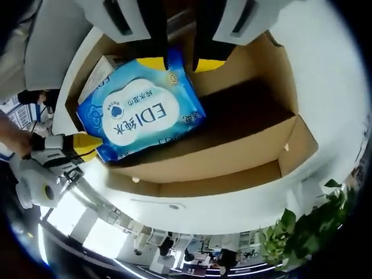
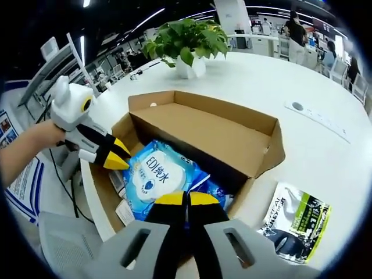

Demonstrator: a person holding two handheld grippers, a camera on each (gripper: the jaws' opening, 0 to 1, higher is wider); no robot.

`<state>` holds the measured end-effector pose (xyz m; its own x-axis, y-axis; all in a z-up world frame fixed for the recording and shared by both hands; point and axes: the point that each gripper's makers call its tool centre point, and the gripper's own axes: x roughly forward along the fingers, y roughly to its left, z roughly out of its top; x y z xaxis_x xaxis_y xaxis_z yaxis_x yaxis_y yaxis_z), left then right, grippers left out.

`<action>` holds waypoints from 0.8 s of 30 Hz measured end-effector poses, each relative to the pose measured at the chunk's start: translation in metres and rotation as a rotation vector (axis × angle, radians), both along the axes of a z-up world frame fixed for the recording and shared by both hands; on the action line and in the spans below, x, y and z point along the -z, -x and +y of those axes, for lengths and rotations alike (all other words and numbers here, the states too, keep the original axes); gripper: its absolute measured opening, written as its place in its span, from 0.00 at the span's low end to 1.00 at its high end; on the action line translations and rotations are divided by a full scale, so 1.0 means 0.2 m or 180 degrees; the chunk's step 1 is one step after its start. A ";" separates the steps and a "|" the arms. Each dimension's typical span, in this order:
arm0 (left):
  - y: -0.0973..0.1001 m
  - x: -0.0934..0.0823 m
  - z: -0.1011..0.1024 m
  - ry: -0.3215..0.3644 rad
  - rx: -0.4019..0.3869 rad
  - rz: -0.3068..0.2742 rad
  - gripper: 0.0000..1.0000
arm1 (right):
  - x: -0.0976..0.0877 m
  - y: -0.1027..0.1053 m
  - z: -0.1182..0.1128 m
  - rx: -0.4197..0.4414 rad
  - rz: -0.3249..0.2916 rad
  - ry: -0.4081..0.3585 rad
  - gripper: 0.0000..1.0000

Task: Operate the shoe box by opening the lid, removing the specified soft item, and placing it in the target area until the item is outside and the box remains undamaged.

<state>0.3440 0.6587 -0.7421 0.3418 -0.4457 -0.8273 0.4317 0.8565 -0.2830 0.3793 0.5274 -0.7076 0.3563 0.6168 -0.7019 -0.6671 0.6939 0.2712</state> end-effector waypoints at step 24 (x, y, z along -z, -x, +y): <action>0.00 -0.05 -0.03 0.0128 -0.0083 -0.0086 0.00 | -0.02 0.00 -0.04 0.0107 -0.0016 -0.0082 0.00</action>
